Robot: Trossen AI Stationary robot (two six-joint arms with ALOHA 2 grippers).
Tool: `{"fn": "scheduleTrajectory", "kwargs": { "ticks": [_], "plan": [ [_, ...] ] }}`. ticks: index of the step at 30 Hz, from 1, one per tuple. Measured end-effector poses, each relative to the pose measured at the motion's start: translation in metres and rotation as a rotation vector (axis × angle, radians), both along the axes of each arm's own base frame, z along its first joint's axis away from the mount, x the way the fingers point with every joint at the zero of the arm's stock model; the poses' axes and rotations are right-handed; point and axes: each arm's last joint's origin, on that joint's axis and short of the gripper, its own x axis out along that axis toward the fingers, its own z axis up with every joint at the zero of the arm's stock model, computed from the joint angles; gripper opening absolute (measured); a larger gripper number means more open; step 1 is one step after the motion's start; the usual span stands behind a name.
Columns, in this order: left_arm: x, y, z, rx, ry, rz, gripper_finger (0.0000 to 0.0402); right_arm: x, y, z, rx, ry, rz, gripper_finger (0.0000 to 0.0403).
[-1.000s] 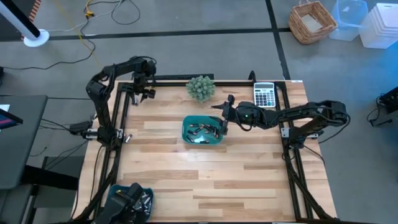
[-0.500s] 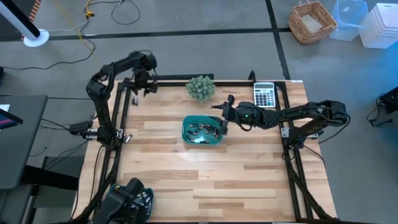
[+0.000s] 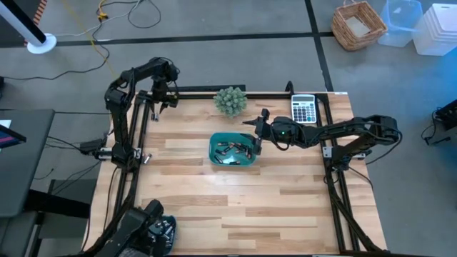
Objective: Sort batteries
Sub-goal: Put the silver battery into the blue bin
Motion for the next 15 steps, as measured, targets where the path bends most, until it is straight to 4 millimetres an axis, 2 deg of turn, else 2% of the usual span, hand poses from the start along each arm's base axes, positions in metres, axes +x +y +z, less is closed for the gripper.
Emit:
{"fn": "scheduleTrajectory", "kwargs": {
  "ticks": [8, 15],
  "plan": [
    [0.003, 0.007, -0.028, -0.146, 0.065, 0.011, 0.0158, 0.0, 0.0, 0.0, 0.001, 0.001, 0.0, 0.024],
    [0.003, 0.008, -0.03, -0.16, 0.043, 0.002, 0.0185, 0.0, 0.0, 0.0, 0.0, 0.004, -0.001, 0.024]
  ]
}}
